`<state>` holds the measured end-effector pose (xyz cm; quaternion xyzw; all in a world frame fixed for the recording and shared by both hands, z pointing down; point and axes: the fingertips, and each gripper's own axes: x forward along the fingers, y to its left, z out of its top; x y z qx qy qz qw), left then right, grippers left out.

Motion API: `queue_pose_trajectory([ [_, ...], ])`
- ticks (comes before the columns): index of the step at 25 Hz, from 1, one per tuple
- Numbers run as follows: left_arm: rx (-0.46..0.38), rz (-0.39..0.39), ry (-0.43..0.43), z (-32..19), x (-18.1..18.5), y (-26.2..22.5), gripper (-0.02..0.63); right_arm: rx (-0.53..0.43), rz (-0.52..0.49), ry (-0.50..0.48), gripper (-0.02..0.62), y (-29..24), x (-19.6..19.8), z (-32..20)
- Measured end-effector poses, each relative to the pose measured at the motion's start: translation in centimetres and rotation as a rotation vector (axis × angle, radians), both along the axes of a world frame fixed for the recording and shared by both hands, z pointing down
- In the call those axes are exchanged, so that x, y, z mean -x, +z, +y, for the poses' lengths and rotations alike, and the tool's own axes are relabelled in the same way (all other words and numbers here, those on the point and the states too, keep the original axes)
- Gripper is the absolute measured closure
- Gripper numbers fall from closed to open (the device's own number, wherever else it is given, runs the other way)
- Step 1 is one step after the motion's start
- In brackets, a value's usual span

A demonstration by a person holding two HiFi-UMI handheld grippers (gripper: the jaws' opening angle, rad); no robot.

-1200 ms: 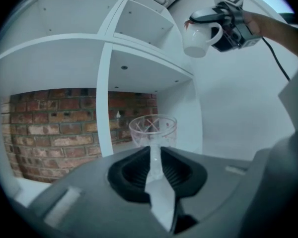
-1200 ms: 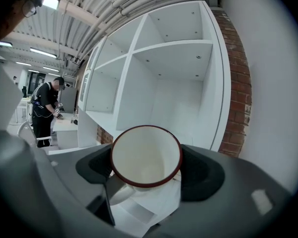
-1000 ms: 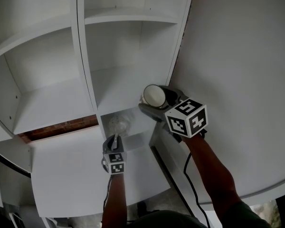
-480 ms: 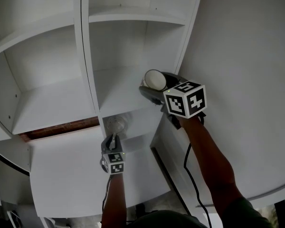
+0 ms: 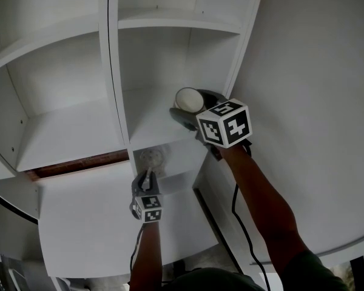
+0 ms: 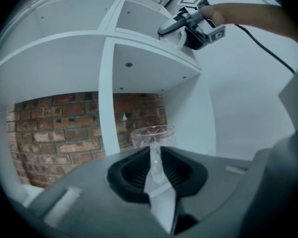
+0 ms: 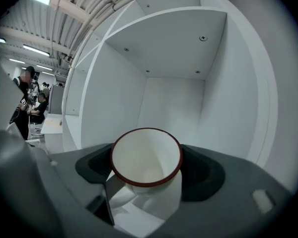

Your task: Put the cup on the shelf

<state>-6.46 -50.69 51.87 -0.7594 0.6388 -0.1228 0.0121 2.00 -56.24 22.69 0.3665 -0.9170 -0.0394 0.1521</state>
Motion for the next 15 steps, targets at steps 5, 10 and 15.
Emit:
queue_pose_trajectory([
  [5,-0.045,-0.022,0.015,0.7,-0.4,-0.9,0.523,-0.145,-0.018,-0.003,0.198,-1.1,0.3,0.2],
  [10,-0.083,-0.049,0.026,2.0,-0.7,-1.8,0.495,-0.273,-0.049,0.002,0.196,-1.7,-0.1,0.9],
  [15,-0.094,-0.06,0.021,2.9,-0.2,-2.4,0.495,-0.294,-0.085,0.013,0.196,-1.9,-0.4,0.9],
])
